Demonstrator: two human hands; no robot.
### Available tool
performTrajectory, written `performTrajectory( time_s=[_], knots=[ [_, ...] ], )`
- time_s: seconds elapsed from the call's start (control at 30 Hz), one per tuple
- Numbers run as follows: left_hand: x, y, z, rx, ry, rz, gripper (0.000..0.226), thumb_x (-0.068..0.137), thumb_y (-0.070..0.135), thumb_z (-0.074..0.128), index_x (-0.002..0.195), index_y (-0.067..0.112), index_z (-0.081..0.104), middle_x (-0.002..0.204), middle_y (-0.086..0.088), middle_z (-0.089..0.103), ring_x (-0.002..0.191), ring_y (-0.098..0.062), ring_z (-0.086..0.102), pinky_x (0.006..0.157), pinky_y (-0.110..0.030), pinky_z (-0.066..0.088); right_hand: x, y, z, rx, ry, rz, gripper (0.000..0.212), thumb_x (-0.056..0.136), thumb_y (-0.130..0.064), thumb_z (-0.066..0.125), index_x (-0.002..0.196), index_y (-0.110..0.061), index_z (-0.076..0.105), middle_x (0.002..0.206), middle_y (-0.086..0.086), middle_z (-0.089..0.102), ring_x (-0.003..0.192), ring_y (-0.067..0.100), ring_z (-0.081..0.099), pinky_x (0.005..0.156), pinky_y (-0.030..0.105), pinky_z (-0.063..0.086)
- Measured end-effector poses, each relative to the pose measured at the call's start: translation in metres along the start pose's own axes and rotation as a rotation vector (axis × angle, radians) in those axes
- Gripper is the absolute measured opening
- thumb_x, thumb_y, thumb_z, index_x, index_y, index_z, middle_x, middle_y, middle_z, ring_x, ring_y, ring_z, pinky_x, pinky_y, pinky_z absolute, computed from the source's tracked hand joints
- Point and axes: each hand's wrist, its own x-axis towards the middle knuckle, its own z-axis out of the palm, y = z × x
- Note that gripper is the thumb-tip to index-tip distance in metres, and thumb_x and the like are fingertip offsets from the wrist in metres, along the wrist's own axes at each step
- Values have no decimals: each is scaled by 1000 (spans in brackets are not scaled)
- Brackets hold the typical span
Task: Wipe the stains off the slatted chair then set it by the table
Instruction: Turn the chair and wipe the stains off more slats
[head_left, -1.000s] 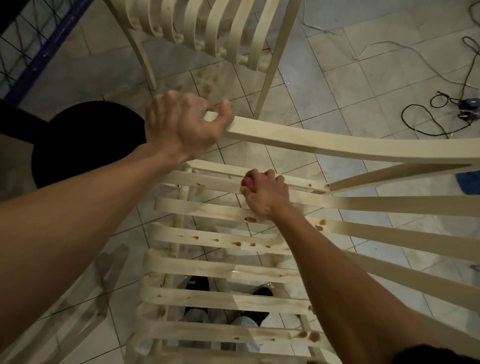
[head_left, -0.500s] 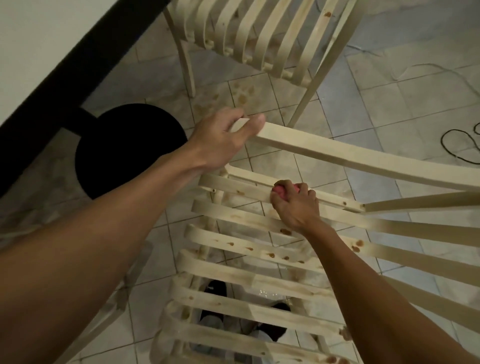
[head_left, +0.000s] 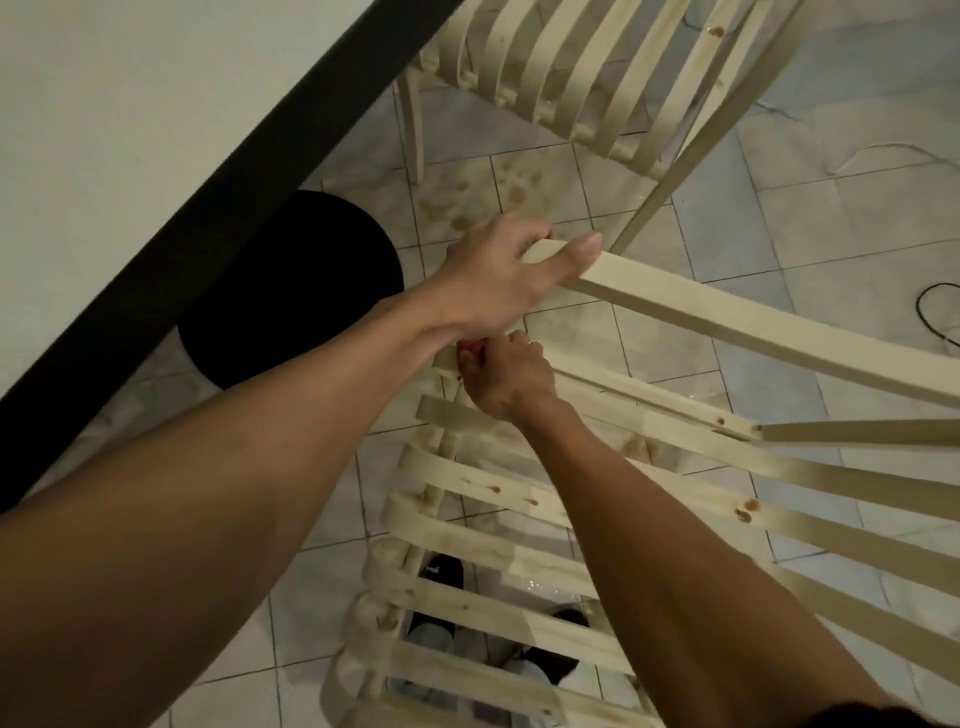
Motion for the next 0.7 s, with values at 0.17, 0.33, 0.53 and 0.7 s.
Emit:
performTrajectory(
  time_s=[0.17, 0.33, 0.53, 0.7],
  knots=[
    [-1, 0, -1, -4, 9, -6, 50, 80, 76, 44, 61, 32, 56, 76, 2, 48, 70, -11, 47, 79, -47, 48, -21, 12, 25, 102, 249, -166, 37, 101, -45, 43, 134, -29, 48, 125, 9, 52, 110, 33, 47, 98, 45, 39],
    [0, 0, -1, 0, 6, -25, 51, 80, 79, 44, 61, 33, 56, 77, 2, 48, 71, -13, 48, 81, -48, 50, -35, 75, 14, 67, 288, -111, 41, 96, -48, 52, 135, -34, 51, 133, 3, 52, 118, 27, 48, 108, 44, 33],
    [-1, 1, -1, 11, 13, -34, 62, 80, 78, 43, 71, 19, 58, 79, 0, 49, 73, -15, 49, 79, -48, 50, -41, 103, 5, 17, 299, 63, 34, 98, -46, 46, 128, -32, 52, 127, 7, 52, 117, 30, 46, 108, 48, 31],
    [-2, 1, 0, 6, 9, -19, 64, 83, 75, 45, 74, 13, 60, 78, -1, 48, 73, -13, 47, 72, -33, 39, -29, 52, 16, 27, 275, 140, 34, 100, -43, 37, 126, -24, 47, 126, 13, 48, 114, 36, 43, 107, 50, 29]
  ],
)
